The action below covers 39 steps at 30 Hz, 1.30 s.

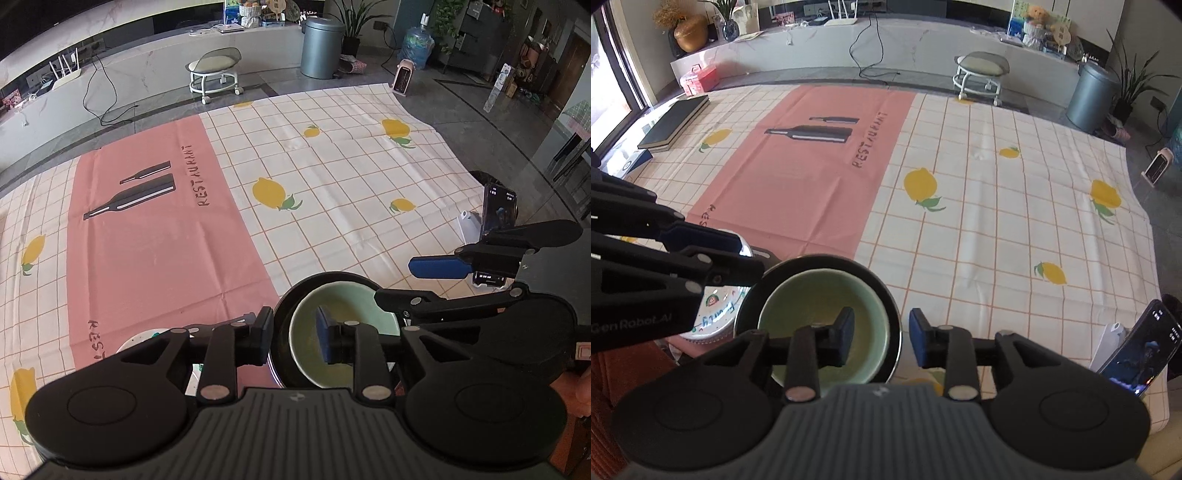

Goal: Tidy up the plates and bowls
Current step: 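Grasp the rim of the nested bowl stack with the right gripper, then lift the bowl stack with the right gripper and carry it over the white plate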

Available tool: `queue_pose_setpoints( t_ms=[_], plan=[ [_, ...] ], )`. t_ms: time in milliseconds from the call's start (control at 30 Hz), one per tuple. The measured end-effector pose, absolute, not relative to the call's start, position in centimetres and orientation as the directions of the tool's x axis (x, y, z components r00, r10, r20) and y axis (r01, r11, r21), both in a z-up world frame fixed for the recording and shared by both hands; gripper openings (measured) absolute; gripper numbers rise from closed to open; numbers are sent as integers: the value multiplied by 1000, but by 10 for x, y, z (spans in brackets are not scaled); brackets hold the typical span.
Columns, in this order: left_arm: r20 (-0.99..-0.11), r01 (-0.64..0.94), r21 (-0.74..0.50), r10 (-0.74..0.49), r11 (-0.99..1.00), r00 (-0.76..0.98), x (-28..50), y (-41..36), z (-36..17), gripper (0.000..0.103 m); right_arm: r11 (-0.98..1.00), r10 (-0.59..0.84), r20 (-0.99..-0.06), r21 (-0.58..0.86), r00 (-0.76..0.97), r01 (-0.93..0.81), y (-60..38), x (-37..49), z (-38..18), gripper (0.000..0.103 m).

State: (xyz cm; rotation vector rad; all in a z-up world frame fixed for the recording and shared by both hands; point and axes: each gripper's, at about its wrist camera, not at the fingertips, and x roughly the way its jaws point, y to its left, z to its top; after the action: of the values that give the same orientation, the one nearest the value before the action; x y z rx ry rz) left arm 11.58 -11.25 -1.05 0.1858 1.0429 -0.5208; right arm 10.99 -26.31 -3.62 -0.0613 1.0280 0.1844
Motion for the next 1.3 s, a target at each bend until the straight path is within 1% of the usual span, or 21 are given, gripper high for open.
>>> queue_pose_setpoints(
  t_ms=[33, 100, 133, 167, 200, 333, 433, 467, 500, 600, 633, 833, 967, 1133, 1233, 1300],
  plan=[
    [-857, 486, -106, -328, 867, 398, 115, -111, -9, 36, 984, 126, -847, 41, 517, -172, -265, 108, -33, 40],
    [-848, 473, -128, -343, 872, 403, 114, -106, -3, 46, 987, 131, -835, 63, 534, -145, -271, 105, -28, 45],
    [-841, 469, -134, -350, 873, 413, 112, -104, -1, 49, 988, 137, -831, 79, 539, -130, -274, 104, -27, 45],
    [-832, 463, -133, -352, 877, 428, 111, -102, 2, 54, 989, 144, -828, 102, 543, -106, -278, 102, -26, 46],
    [-825, 453, -125, -346, 883, 446, 109, -101, 4, 57, 989, 149, -825, 122, 544, -86, -281, 101, -27, 49],
    [-814, 374, -131, -315, 918, 488, 107, -92, 2, 59, 978, 175, -823, 209, 541, 2, -293, 99, -33, 51],
    [-811, 317, -199, -337, 927, 478, 108, -82, -5, 62, 961, 199, -828, 270, 524, 62, -299, 97, -43, 54],
    [-810, 296, -224, -347, 928, 473, 109, -78, -9, 65, 957, 202, -831, 281, 518, 77, -300, 96, -47, 56],
    [-807, 272, -253, -357, 928, 470, 110, -74, -12, 70, 951, 205, -833, 294, 513, 98, -302, 96, -52, 63],
    [-808, 219, -312, -379, 925, 451, 112, -69, -26, 78, 929, 219, -842, 334, 492, 159, -308, 95, -67, 66],
    [-813, 207, -319, -380, 925, 441, 113, -69, -31, 78, 917, 229, -846, 353, 481, 185, -311, 95, -73, 68],
    [-832, 126, -349, -369, 929, 414, 118, -69, -57, 80, 859, 282, -847, 432, 451, 274, -321, 95, -100, 68],
    [-839, 112, -361, -375, 926, 395, 118, -71, -74, 80, 817, 333, -835, 488, 439, 309, -326, 97, -113, 68],
    [-866, 78, -361, -365, 929, 343, 120, -74, -96, 79, 788, 372, -833, 517, 409, 335, -324, 100, -130, 68],
    [-863, 62, -399, -398, 915, 311, 121, -74, -104, 78, 762, 397, -831, 535, 391, 363, -324, 100, -142, 68],
    [-868, 47, -400, -395, 915, 301, 123, -74, -106, 78, 743, 415, -823, 553, 388, 379, -325, 100, -147, 68]
  ],
)
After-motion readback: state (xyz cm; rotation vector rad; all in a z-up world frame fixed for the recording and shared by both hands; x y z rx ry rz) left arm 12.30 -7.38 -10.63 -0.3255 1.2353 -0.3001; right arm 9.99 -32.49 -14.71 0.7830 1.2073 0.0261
